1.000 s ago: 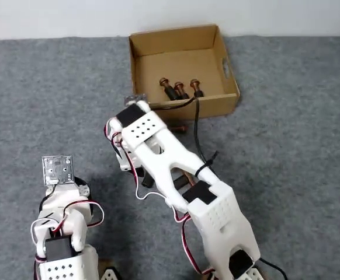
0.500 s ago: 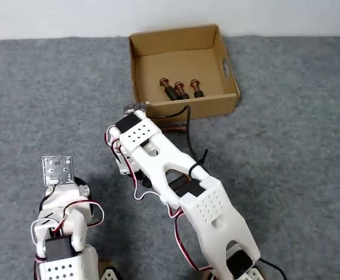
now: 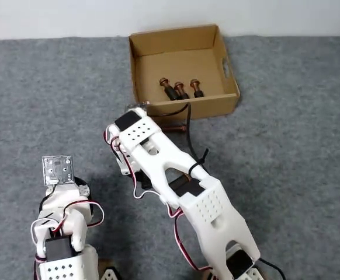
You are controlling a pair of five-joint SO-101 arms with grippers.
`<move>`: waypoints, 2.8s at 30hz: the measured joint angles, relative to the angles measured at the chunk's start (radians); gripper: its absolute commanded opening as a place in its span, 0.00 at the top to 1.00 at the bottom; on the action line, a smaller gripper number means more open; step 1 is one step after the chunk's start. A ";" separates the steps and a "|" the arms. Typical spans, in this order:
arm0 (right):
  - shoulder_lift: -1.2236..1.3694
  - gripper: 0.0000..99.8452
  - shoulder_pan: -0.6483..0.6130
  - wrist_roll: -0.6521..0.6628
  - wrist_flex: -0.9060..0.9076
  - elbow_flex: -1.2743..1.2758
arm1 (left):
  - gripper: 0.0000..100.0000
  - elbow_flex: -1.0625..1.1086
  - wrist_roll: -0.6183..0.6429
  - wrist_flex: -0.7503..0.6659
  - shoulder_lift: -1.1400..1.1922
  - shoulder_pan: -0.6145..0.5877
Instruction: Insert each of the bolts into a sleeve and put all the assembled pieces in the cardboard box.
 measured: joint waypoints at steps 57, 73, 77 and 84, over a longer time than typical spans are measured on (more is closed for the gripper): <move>-2.209 0.99 0.810 0.298 -0.428 1.795 | 1.00 0.000 -0.002 0.021 0.000 0.097; -2.407 0.99 0.810 0.301 -0.428 1.846 | 1.00 -0.210 -0.126 -0.044 0.097 0.345; -2.407 0.99 0.810 0.301 -0.428 1.847 | 1.00 -0.354 -0.155 -0.044 0.310 0.387; -2.407 0.99 0.810 0.301 -0.428 1.847 | 1.00 -0.674 -0.224 -0.081 0.839 0.497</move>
